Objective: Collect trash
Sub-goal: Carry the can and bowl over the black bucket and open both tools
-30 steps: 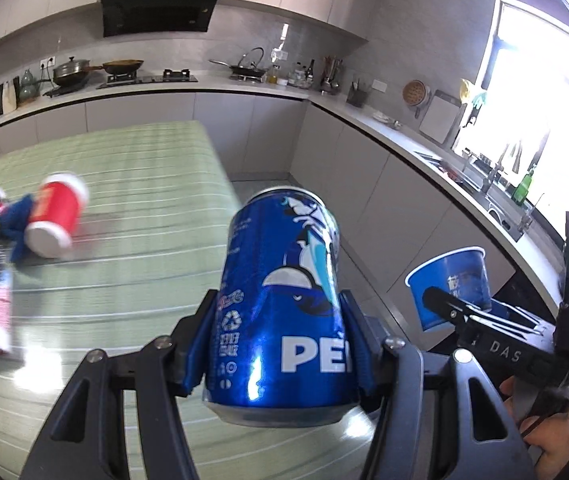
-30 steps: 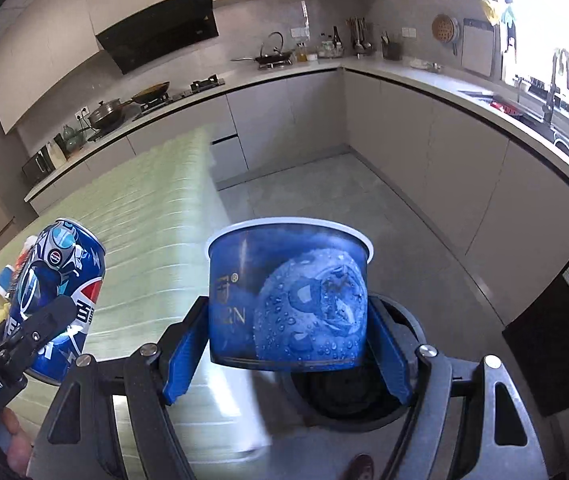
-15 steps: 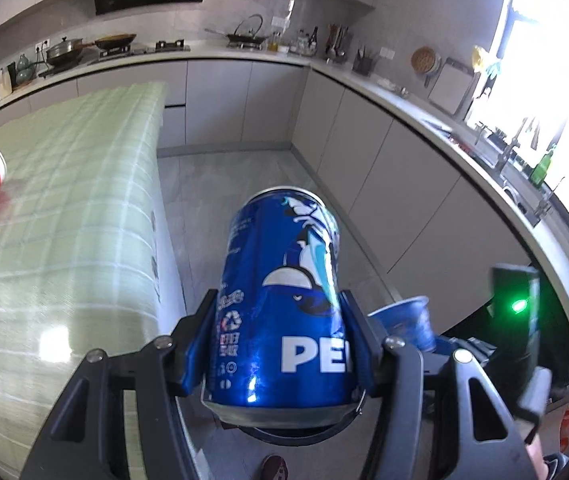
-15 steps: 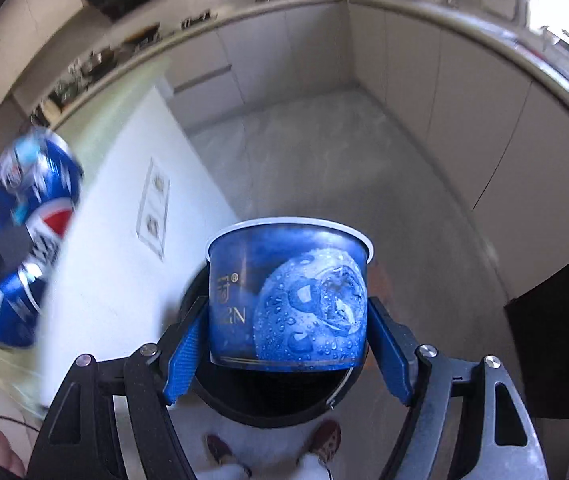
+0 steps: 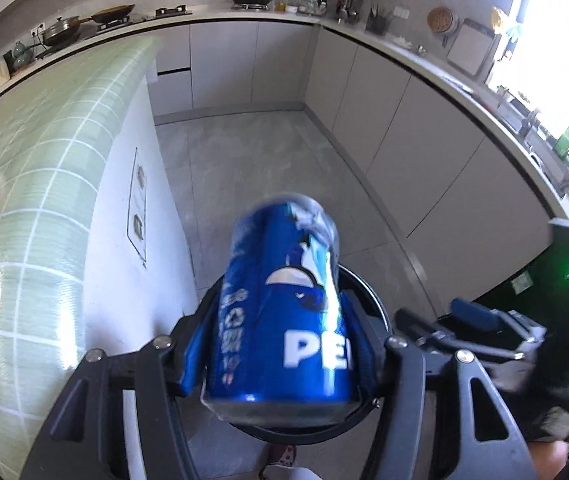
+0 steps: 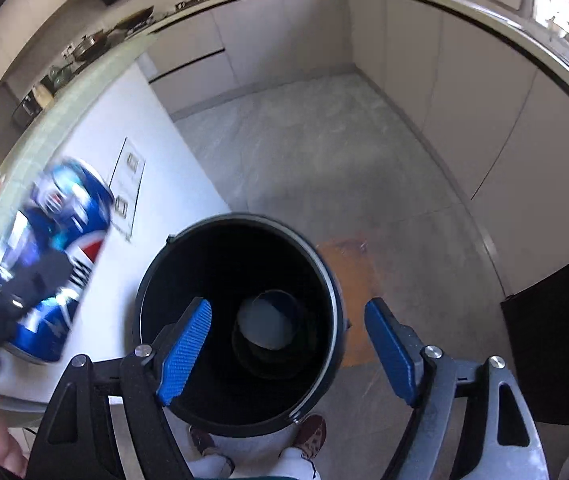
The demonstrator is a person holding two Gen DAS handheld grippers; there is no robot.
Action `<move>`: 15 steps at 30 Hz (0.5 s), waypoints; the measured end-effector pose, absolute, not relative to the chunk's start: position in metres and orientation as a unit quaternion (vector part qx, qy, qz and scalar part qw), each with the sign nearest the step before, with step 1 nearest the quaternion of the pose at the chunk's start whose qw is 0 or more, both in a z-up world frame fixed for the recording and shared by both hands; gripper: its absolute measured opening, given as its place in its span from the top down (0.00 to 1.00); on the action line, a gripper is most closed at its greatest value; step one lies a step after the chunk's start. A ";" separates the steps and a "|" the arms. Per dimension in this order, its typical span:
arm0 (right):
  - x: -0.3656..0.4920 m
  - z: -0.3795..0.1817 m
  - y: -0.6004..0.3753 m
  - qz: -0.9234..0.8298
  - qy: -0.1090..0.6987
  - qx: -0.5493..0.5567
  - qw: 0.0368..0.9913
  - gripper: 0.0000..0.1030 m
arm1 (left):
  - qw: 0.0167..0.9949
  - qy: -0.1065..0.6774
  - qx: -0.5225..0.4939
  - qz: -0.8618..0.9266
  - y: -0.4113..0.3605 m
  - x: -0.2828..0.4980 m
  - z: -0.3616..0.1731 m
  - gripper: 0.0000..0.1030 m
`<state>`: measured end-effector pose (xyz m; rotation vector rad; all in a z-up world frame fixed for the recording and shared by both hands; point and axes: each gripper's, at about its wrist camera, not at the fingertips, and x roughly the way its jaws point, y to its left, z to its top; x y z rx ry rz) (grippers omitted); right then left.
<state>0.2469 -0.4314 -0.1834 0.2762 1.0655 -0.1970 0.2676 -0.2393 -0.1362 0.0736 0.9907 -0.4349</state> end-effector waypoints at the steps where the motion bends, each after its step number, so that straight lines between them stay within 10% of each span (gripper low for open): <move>1: 0.246 -0.180 -0.434 -0.097 0.500 0.133 0.850 0.21 | 0.856 0.475 0.043 -0.202 -0.241 0.268 -0.136 0.36; 3: 0.244 -0.175 -0.439 -0.107 0.492 0.131 0.854 0.21 | 0.860 0.470 0.052 -0.191 -0.245 0.267 -0.133 0.21; 15: 0.239 -0.147 -0.437 -0.121 0.469 0.137 0.864 0.21 | 0.887 0.426 0.049 -0.175 -0.228 0.252 -0.088 0.20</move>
